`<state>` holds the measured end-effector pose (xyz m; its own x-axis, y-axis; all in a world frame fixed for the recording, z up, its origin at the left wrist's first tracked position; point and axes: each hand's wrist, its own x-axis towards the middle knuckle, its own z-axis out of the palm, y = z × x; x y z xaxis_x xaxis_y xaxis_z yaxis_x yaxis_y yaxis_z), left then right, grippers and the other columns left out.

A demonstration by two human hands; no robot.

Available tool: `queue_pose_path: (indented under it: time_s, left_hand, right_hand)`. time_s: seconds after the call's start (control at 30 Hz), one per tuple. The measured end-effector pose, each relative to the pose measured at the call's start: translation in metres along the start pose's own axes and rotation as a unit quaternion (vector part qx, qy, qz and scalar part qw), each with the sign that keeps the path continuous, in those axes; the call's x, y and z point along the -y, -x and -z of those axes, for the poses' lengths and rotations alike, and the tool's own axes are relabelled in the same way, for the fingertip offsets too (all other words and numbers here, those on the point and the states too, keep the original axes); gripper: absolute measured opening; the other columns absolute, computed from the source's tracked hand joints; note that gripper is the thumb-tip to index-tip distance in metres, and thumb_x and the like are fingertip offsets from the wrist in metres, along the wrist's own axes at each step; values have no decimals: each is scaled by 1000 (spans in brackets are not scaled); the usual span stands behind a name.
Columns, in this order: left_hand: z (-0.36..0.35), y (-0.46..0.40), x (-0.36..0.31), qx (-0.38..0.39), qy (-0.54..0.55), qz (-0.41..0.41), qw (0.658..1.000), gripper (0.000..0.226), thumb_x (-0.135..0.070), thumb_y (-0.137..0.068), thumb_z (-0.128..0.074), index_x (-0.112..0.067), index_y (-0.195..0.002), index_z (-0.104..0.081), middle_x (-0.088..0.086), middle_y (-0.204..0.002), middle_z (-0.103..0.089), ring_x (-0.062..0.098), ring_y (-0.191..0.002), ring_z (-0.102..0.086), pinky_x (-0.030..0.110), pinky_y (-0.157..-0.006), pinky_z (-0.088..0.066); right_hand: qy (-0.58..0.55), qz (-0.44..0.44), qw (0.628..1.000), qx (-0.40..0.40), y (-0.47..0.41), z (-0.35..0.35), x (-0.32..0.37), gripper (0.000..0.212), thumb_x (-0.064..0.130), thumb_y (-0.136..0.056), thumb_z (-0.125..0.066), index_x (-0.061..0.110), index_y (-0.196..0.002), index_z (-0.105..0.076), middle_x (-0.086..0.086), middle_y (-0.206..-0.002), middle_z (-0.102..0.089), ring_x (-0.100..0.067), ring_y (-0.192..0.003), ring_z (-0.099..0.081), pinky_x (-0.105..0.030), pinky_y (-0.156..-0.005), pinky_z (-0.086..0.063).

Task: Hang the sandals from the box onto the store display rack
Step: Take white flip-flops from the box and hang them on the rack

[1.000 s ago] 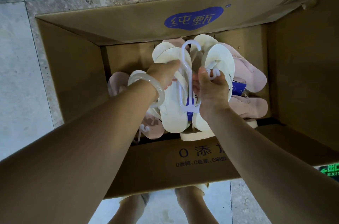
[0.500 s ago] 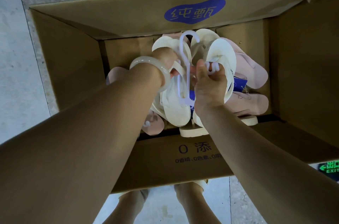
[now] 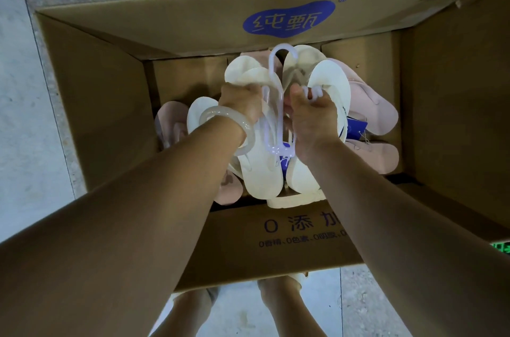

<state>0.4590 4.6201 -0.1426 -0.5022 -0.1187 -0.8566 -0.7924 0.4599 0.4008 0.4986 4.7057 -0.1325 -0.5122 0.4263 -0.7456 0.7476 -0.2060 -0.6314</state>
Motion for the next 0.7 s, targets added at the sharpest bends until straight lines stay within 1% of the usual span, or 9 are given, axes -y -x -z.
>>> queue_pose_path:
  time_s: [0.03, 0.07, 0.13, 0.2, 0.3, 0.4, 0.5, 0.6, 0.7]
  left_hand:
    - [0, 1, 0, -24, -13, -20, 999, 30, -17, -97, -40, 1, -118, -50, 21, -116, -58, 34, -104, -60, 37, -92, -51]
    - [0, 0, 3, -43, -38, -43, 997, 33, -20, -97, -40, 0, -123, -47, 18, -114, -59, 32, -107, -58, 37, -92, -49]
    - [0, 5, 4, -50, -73, -61, 994, 33, -24, -98, -41, -7, -126, -41, 5, -104, -55, 25, -102, -55, 19, -76, -47]
    - [-1, 9, 4, -67, -127, -103, 984, 37, -27, -97, -45, -11, -129, -38, 6, -115, -52, 26, -112, -51, 19, -79, -46]
    - [-5, 8, 2, -105, -240, -188, 947, 54, -37, -90, -54, -11, -135, -38, 12, -139, -40, 30, -129, -37, 39, -103, -37]
    - [-15, -4, -4, -79, -312, -242, 915, 64, -50, -88, -50, -10, -137, -40, 12, -141, -42, 29, -133, -33, 39, -111, -28]
    - [-24, -15, -12, -54, -342, -231, 909, 60, -51, -90, -45, -10, -134, -43, 12, -142, -41, 31, -133, -32, 41, -112, -26]
    - [-27, -24, -11, -98, -326, -213, 916, 60, -54, -86, -50, -14, -131, -47, 12, -137, -46, 32, -130, -35, 43, -108, -32]
    - [-27, -24, -9, -102, -295, -181, 933, 55, -54, -83, -55, -23, -128, -47, 11, -134, -47, 31, -130, -34, 43, -104, -32]
  right_hand:
    - [63, 21, 998, 15, -2, 1, 5, 15, 13, -93, -44, 8, -78, -44, -10, -74, -44, -14, -68, -46, -20, -68, -44]
    - [128, 46, 990, 36, -3, 4, 11, 18, 13, -94, -43, 9, -76, -44, -5, -70, -42, -10, -63, -42, -14, -63, -39]
    - [199, 81, 975, 52, -5, 14, 14, 15, 17, -94, -46, 13, -80, -50, 1, -74, -47, -10, -67, -45, -19, -67, -39]
    - [246, 116, 962, -21, -12, 34, 11, 17, 20, -94, -48, 10, -102, -59, -3, -90, -61, -16, -82, -57, -28, -76, -45]
    - [277, 150, 938, -143, -18, 70, 11, 21, 12, -91, -50, 9, -108, -61, -1, -96, -62, -17, -89, -59, -20, -67, -45]
    - [297, 59, 953, -19, -28, 88, 8, 41, 6, -85, -60, 16, -124, -51, 5, -109, -52, -15, -102, -51, -21, -76, -46]
    - [327, 41, 943, 57, -36, 86, 7, 57, 6, -84, -64, 22, -133, -40, 3, -119, -52, -13, -103, -45, -18, -69, -44]
    - [351, 102, 930, 32, -46, 83, 8, 47, 15, -87, -63, 23, -130, -43, 2, -113, -56, -13, -97, -50, -6, -55, -40]
    - [363, 129, 922, 43, -49, 78, 7, 27, 20, -90, -57, 20, -118, -58, 2, -100, -61, -15, -89, -59, -6, -55, -40]
